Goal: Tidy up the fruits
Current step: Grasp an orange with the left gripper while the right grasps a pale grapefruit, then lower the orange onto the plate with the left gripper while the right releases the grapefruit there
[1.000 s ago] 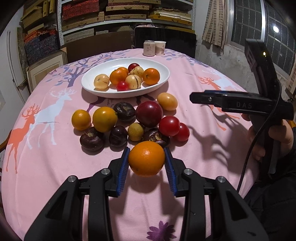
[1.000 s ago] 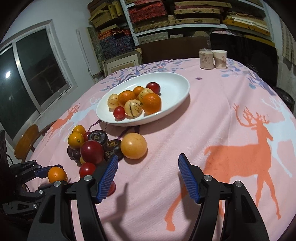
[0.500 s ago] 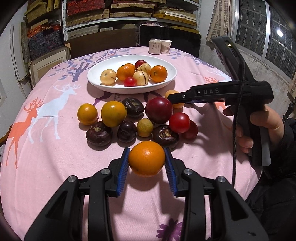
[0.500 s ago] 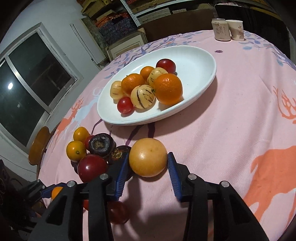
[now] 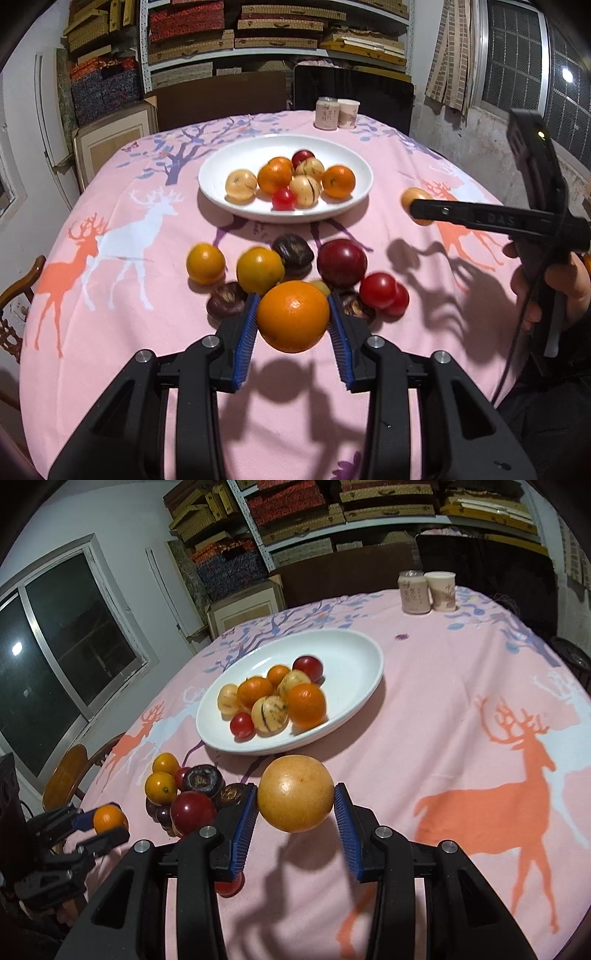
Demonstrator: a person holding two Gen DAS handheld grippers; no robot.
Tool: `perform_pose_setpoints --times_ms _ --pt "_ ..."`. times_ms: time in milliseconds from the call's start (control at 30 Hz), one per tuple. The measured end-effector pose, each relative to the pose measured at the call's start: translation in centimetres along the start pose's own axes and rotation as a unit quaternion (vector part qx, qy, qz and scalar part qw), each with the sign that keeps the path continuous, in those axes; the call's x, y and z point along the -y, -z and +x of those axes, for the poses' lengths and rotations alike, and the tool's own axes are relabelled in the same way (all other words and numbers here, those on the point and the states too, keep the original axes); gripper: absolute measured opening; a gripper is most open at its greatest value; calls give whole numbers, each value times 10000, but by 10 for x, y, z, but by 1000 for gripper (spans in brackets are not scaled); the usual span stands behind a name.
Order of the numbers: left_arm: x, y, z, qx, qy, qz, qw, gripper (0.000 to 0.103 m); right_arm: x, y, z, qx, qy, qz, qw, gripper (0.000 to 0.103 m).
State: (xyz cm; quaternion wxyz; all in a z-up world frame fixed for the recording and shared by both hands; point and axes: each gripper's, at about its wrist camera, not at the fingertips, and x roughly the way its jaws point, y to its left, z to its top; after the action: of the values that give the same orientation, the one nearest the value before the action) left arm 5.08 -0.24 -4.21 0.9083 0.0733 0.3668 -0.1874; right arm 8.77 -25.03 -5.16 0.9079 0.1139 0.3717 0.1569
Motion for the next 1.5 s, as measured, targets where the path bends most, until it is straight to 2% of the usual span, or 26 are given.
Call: perform_pose_setpoints --times_ms 267,467,1167,1500 --pt "-6 -45 -2 278 -278 -26 9992 36 10 -30 -43 568 185 -83 9982 42" --pt "-6 -70 2 344 -321 -43 9989 36 13 -48 -52 734 195 -101 9971 42" --pt "-16 -98 45 174 -301 -82 9994 36 12 -69 -24 624 176 -73 9979 42" --pt "-31 -121 82 66 -403 -100 9991 36 18 -86 10 455 271 -12 9986 42"
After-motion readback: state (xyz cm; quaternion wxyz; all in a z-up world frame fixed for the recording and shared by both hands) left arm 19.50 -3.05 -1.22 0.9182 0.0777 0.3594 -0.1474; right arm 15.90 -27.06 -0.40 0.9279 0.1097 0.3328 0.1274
